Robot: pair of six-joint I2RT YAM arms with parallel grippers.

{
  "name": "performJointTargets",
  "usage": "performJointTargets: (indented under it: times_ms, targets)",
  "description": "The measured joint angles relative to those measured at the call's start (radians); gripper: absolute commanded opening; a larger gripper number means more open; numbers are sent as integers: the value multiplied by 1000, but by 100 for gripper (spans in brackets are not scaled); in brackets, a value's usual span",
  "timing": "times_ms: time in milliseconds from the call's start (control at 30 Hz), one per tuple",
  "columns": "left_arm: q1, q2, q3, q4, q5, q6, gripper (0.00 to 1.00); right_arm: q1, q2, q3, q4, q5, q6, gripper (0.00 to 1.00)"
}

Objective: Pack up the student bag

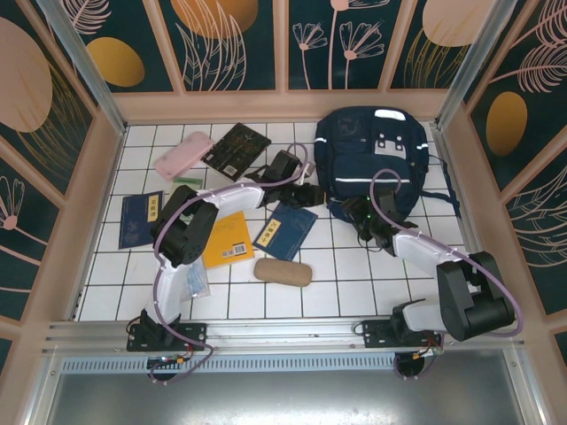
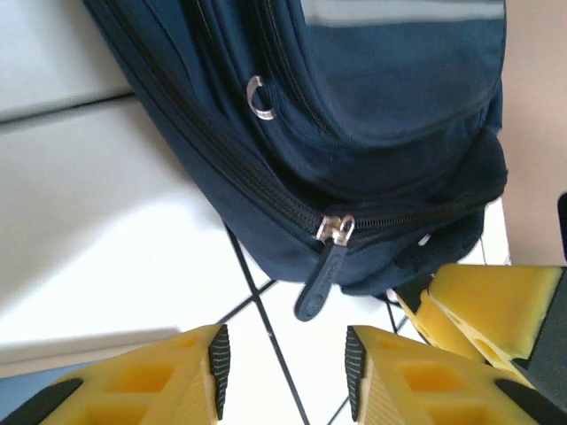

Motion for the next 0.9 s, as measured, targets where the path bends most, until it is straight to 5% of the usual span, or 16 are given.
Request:
performJointTargets:
  times_ms: [233, 467, 900]
  targets:
    - [-12, -89, 5, -45, -177, 135, 37, -11, -6, 16, -39, 16, -31, 63]
    - [-116, -79, 75, -142, -397, 278, 33, -79, -72, 16, -89, 18, -45, 63]
    - [-244, 84, 328, -318, -508, 303, 31, -154, -184, 0, -131, 41, -53, 64]
